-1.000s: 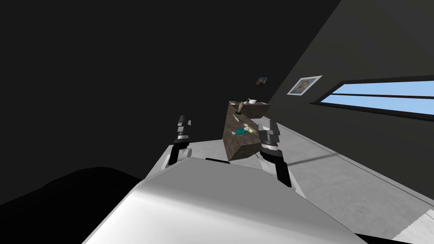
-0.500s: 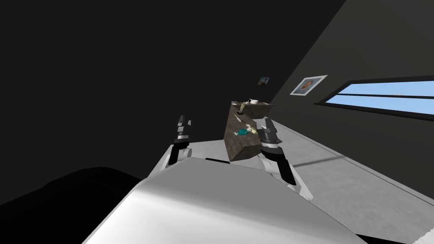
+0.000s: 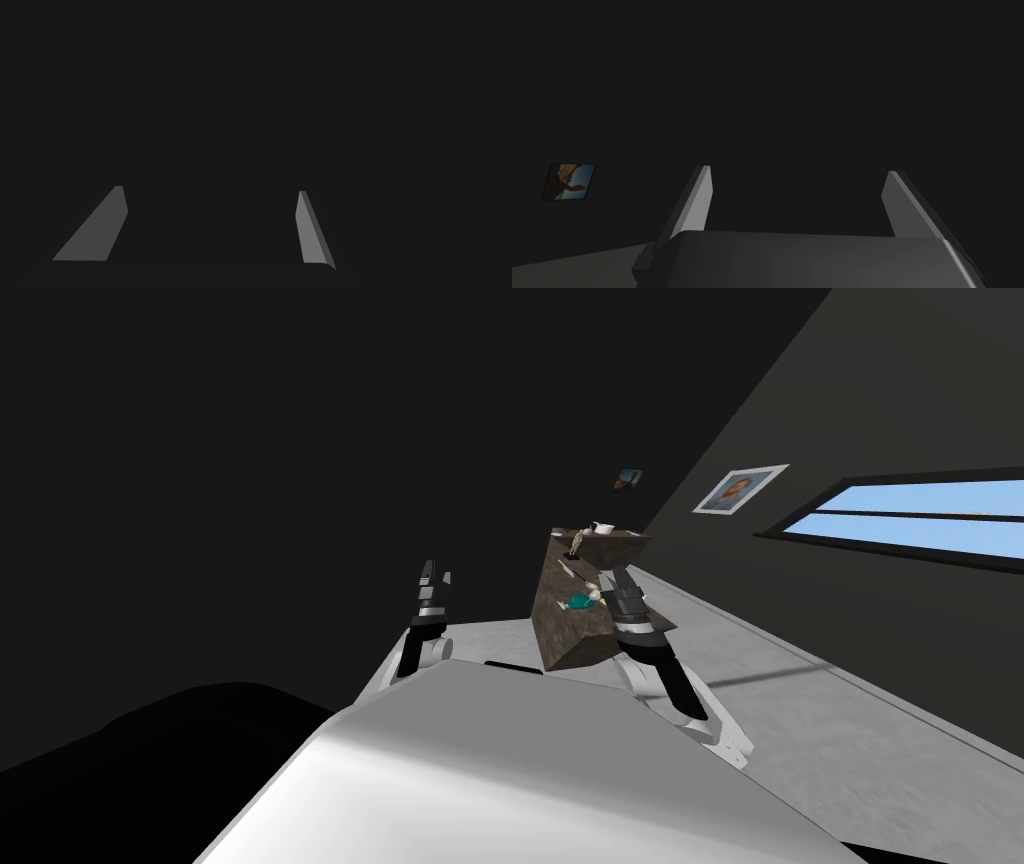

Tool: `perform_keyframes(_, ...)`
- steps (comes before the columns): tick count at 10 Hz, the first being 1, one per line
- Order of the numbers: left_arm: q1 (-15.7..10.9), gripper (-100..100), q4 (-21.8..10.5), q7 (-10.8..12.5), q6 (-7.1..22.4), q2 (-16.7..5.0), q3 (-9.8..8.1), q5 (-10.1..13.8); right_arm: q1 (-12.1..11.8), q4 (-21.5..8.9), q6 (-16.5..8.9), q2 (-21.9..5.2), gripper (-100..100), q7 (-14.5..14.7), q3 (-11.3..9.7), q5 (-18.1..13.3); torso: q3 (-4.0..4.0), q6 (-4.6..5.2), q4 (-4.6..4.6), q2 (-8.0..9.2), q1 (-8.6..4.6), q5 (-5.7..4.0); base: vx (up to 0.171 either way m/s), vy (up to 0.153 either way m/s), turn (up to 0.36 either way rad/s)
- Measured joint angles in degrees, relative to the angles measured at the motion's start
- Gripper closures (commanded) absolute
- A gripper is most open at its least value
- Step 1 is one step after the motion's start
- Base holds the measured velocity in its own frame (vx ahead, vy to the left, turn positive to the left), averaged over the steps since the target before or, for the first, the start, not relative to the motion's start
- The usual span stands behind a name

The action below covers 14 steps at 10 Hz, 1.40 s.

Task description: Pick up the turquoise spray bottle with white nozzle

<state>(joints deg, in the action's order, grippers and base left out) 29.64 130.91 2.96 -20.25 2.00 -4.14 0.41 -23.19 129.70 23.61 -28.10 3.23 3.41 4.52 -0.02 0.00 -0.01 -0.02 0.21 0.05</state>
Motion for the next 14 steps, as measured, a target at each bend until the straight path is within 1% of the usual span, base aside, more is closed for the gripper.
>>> perform_keyframes(4,0.0,0,0.0,0.0,0.0,0.0,0.0,0.0,0.56,-0.25,-1.15,-6.76,-100,1.37,-1.43,-0.92,-0.01,0.0,0.0,-0.01,0.01,0.0,0.012,0.065,0.056)
perform_keyframes(5,0.0,0,0.0,0.0,0.0,0.0,0.0,0.0,1.44,-0.64,-1.92,-8.48,-100,1.88,-2.17,-1.31,-0.03,-0.02,-0.01,-0.05,0.06,0.01,0.022,0.052,0.047)
perform_keyframes(8,0.0,0,0.0,0.0,0.0,0.0,0.0,0.0,1.83,-1.46,-2.61,-13.77,-100,3.05,-3.44,-2.1,-0.03,0.01,-0.01,-0.04,-0.07,-0.01,0.022,0.046,0.078)
perform_keyframes(9,0.0,0,0.0,0.0,0.0,0.0,0.0,0.0,2.45,-1.74,-3.33,-15.6,-100,3.55,-4.23,-2.51,-0.04,-0.02,-0.01,-0.07,-0.03,-0.01,0.021,0.043,0.057)
perform_keyframes(10,0.0,0,0.0,0.0,0.0,0.0,0.0,0.0,2.58,-1.96,-3.7,-17.27,-100,4.04,-4.82,-2.86,-0.03,0.01,-0.01,-0.05,-0.06,-0.01,0.005,0.021,-0.008)
perform_keyframes(11,0.0,0,0.0,0.0,0.0,0.0,-0.01,0.0,2.53,-2.03,-3.7,-18.32,-100,4.22,-4.94,-2.95,0.0,0.02,0.0,0.0,-0.12,-0.03,0.009,0.038,0.1)
perform_keyframes(12,0.0,0,0.0,0.0,0.0,0.0,0.0,0.0,2.76,-2.39,-4.04,-19.75,-100,4.87,-5.91,-3.53,0.0,-0.01,0.0,0.0,-0.08,-0.03,0.014,0.037,0.062)
perform_keyframes(13,0.0,0,0.0,0.0,0.0,0.0,0.0,0.0,2.99,-2.79,-4.27,-21.48,-100,5.23,-6.29,-3.72,-0.01,0.02,0.0,-0.01,-0.09,-0.02,0.023,0.051,0.118)
perform_keyframes(14,0.0,0,0.0,0.0,0.0,0.0,0.0,0.0,3.63,-3.16,-5.05,-23.26,-100,5.74,-7.22,-4.18,-0.03,-0.01,-0.01,-0.05,-0.03,-0.01,0.029,0.043,0.061)
